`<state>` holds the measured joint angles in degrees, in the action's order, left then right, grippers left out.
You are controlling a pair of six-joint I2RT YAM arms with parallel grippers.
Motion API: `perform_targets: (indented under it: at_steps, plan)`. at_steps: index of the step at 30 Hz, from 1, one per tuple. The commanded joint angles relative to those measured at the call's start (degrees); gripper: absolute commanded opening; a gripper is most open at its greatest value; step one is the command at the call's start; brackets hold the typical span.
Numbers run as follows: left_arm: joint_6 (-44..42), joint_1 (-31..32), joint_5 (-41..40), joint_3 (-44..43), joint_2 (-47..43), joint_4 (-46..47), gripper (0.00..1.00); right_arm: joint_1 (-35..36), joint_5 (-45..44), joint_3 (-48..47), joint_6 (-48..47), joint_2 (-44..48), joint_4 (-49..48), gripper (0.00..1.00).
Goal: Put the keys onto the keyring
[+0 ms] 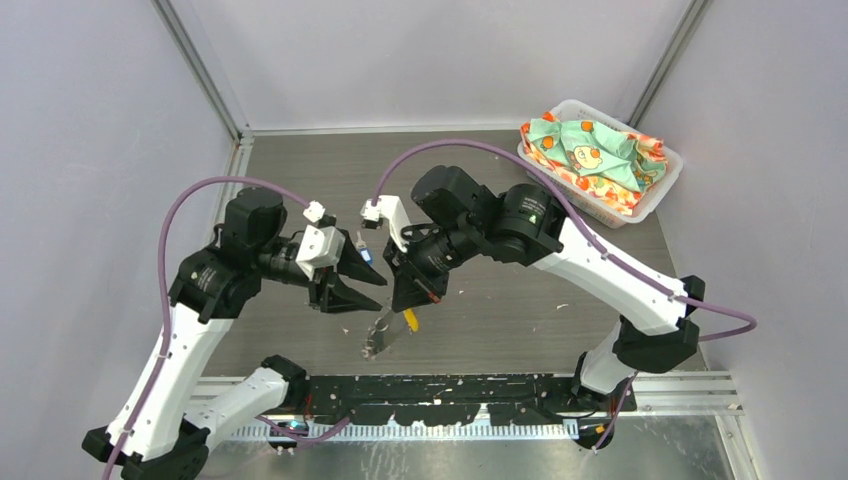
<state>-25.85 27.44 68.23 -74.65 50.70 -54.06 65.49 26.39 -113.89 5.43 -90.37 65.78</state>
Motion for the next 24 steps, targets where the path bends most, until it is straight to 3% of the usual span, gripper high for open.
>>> perform_targets:
  at_steps: [1,8,24]
  plan:
    - [0.2,1.1,2.3,-0.4,1.2,-0.4,0.42,0.3,2.5,-5.2,-1.4,-1.1,2.8,0.01]
    - [-2.5,3.0,-0.1,-0.8,2.1,-3.3,0.38,0.7,3.7,-7.5,-1.8,-3.2,3.6,0.01]
    - [-6.4,4.7,-1.5,-2.5,3.3,-8.2,0.0,1.2,4.0,-11.1,-2.6,-6.4,6.8,0.01]
